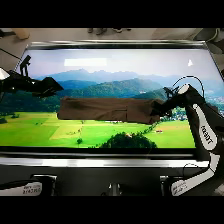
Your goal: Fold the shirts.
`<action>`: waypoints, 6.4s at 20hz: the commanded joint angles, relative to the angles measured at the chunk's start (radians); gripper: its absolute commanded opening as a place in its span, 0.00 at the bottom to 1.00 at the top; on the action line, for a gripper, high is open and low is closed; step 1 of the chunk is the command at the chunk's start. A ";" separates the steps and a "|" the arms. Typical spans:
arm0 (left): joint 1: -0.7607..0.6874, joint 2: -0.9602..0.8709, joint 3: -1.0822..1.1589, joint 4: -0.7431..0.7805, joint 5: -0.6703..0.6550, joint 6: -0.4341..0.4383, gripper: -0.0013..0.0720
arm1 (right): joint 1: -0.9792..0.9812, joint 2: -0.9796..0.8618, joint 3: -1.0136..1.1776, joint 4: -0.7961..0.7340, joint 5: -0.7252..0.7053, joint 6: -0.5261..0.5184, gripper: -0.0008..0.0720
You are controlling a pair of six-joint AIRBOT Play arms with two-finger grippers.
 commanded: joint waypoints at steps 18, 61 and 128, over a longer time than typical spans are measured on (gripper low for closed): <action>-0.719 -0.488 -0.037 -0.990 0.513 0.354 0.05 | 0.018 0.605 0.076 0.206 0.219 0.127 0.04; -0.066 0.487 -0.143 -0.058 0.233 0.060 0.06 | 0.241 0.044 0.095 0.428 -0.022 -0.059 0.04; -0.367 0.101 -0.109 0.776 -0.027 -0.338 1.00 | 0.047 0.242 0.294 -0.320 0.328 0.185 0.89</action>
